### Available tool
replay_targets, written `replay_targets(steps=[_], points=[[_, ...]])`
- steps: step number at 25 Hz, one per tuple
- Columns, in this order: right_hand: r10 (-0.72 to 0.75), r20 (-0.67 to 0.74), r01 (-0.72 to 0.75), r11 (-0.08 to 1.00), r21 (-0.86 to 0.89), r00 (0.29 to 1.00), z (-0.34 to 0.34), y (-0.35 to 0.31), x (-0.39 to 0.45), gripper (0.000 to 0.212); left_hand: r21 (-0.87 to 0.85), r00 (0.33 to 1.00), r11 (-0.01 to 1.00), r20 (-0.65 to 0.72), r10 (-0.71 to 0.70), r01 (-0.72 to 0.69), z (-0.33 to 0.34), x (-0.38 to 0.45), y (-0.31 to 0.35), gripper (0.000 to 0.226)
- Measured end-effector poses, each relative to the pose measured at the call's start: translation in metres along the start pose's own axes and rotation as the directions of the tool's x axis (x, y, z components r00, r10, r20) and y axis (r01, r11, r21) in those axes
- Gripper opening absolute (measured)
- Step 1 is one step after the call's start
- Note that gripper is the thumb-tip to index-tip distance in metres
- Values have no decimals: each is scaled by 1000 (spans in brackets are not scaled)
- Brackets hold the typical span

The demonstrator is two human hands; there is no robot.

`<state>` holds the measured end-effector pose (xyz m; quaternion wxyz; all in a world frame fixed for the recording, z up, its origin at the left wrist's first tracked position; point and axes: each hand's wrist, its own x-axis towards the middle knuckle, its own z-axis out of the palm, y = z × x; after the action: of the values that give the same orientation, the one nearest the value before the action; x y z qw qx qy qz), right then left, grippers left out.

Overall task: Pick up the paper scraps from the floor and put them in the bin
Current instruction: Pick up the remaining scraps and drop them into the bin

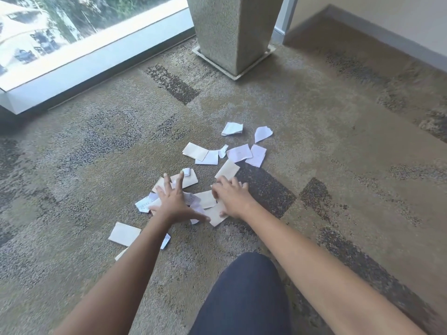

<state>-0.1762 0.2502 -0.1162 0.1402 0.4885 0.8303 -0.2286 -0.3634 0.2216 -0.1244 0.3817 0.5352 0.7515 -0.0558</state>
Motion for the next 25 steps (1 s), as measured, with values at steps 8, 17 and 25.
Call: replay_targets(steps=[8, 17, 25], points=[[112, 74, -129, 948, 291, 991, 2, 28, -2, 86, 87, 990, 996, -143, -18, 31, -18, 23, 9, 163], [16, 109, -57, 923, 380, 994, -32, 58, -12, 66, 125, 997, 992, -73, -17, 26, -19, 35, 29, 107], [-120, 173, 124, 992, -12, 978, -47, 51, 54, 56, 253, 999, 966, -32, -35, 42, -13, 41, 41, 94]])
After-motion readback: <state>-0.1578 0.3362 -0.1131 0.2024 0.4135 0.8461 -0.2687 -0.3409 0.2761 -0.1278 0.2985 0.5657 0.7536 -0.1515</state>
